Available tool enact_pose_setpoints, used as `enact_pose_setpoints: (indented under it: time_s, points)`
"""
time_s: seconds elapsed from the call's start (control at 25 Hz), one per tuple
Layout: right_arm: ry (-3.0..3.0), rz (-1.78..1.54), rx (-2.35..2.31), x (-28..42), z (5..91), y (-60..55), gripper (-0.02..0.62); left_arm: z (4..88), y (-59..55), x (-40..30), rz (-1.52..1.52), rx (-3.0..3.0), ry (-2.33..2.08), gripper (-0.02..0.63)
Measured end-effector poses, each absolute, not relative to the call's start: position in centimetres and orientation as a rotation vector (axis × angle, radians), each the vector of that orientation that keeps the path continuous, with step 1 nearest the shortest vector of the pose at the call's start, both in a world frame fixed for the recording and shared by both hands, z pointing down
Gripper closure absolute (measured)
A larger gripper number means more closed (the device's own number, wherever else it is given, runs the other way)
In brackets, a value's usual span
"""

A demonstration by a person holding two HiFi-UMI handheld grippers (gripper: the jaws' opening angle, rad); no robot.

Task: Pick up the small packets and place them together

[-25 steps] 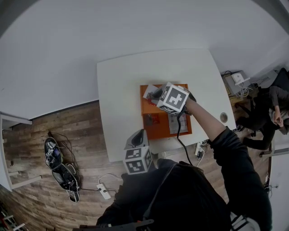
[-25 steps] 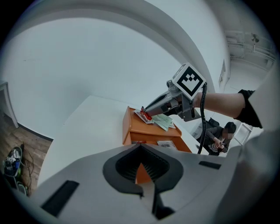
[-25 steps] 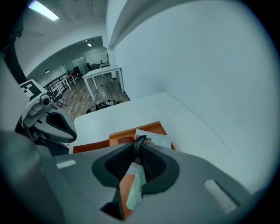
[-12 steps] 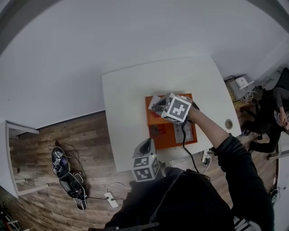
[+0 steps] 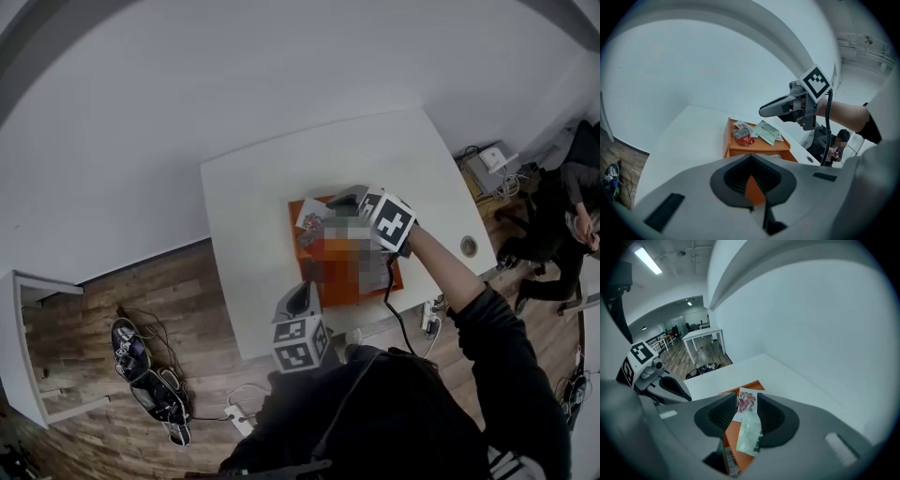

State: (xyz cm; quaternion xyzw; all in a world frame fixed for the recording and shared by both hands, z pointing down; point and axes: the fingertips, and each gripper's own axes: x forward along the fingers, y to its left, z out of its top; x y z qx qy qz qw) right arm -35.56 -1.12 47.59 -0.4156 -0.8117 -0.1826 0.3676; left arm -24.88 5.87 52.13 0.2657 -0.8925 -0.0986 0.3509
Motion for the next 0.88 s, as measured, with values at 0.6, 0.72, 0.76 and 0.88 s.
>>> enact_pose_setpoints:
  time_s: [0.6,0.72,0.76,0.88]
  points:
    - [-2.674,0.139,-0.776,-31.5,36.2,-7.9,0.594,42.7,-0.6,-29.3,-0.246,0.895,-2.474,0.607]
    - [-2.754,0.23,-0.708,-30.1,35.2,-8.4,0.595,40.0,-1.7,-29.7,-0.268,0.932,-2.524,0.607]
    - [-2.775,0.242,-0.68,-29.7,35.1,-8.6,0.595,39.2,-2.0,-29.7,-0.271,0.943,-2.54,0.607]
    - [-2.803,0.257,-0.626,-29.0,35.3,-9.1,0.595,37.2,-2.6,-29.7,-0.276,0.964,-2.597,0.607]
